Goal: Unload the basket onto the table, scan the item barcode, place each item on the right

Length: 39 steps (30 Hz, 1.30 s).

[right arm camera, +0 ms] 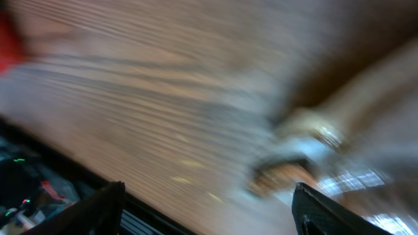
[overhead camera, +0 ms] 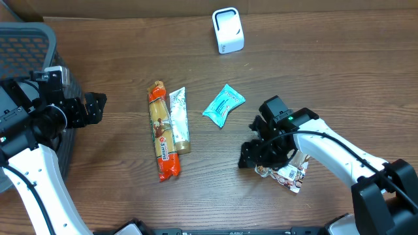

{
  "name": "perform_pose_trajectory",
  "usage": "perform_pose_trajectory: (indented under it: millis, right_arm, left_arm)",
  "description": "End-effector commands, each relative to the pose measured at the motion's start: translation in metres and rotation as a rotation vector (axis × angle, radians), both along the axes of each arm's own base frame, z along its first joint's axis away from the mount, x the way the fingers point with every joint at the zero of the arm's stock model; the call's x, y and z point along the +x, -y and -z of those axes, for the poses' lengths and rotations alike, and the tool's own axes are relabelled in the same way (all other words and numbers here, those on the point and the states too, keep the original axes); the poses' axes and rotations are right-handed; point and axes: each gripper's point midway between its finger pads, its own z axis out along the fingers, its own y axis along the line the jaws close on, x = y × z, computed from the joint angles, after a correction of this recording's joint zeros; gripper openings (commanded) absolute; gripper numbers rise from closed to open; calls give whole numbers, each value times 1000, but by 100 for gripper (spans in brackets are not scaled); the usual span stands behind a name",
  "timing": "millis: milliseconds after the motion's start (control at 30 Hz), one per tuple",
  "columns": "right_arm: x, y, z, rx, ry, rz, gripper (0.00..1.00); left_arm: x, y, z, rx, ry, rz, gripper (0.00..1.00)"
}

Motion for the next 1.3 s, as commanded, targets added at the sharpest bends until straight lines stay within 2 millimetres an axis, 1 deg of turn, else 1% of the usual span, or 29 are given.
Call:
perform_pose_trajectory:
  millis: [0, 133, 300, 333, 433, 467, 533, 633, 767, 800, 900, 933, 1000, 1033, 1067, 1200, 1233, 1267]
  right_arm:
    - [3, 38, 10, -184, 6, 46, 83]
    - [6, 84, 15, -374, -13, 144, 83]
    - [17, 117, 16, -458, -9, 255, 83]
    - [20, 125, 17, -485, -2, 277, 83]
    - [29, 162, 16, -624, 34, 368, 83]
    - [32, 172, 15, -653, 39, 415, 83]
    - [39, 182, 11, -671, 51, 462, 80]
    - [57, 184, -1, -645, 82, 521, 80]
    - [94, 174, -25, -566, 178, 571, 80]
    - [103, 173, -31, -552, 207, 588, 77]
    - [127, 172, -37, -517, 282, 664, 75]
    - [133, 173, -37, -507, 294, 704, 72]
    - [137, 177, -34, -503, 296, 767, 68]
    - [137, 183, -31, -516, 295, 816, 64]
    - [137, 187, -28, -529, 297, 841, 62]
    - [125, 199, -13, -589, 277, 923, 62]
    - [122, 198, -9, -588, 269, 924, 63]
    - [121, 196, -6, -581, 260, 920, 67]
  left_arm:
    - [1, 1, 0, -1, 7, 18, 100]
    - [1, 1, 0, -1, 7, 18, 100]
    - [1, 1, 0, -1, 7, 18, 100]
    - [1, 1, 0, -1, 7, 18, 100]
    - [1, 1, 0, -1, 7, 18, 100]
    - [1, 1, 0, -1, 7, 18, 100]
    - [1, 1, 0, -1, 7, 18, 99]
    - [1, 1, 0, -1, 7, 18, 100]
    - [1, 1, 0, -1, 7, 18, 100]
    - [1, 1, 0, -1, 7, 18, 100]
    - [1, 1, 0, -1, 7, 18, 100]
    - [1, 1, 0, -1, 7, 18, 100]
    - [1, 1, 0, -1, 7, 18, 100]
    - [1, 1, 0, -1, 7, 18, 100]
    - [1, 1, 0, -1, 7, 18, 100]
    - [1, 1, 0, -1, 7, 18, 100]
    - [1, 1, 0, -1, 7, 18, 100]
    - [1, 1, 0, -1, 7, 18, 100]
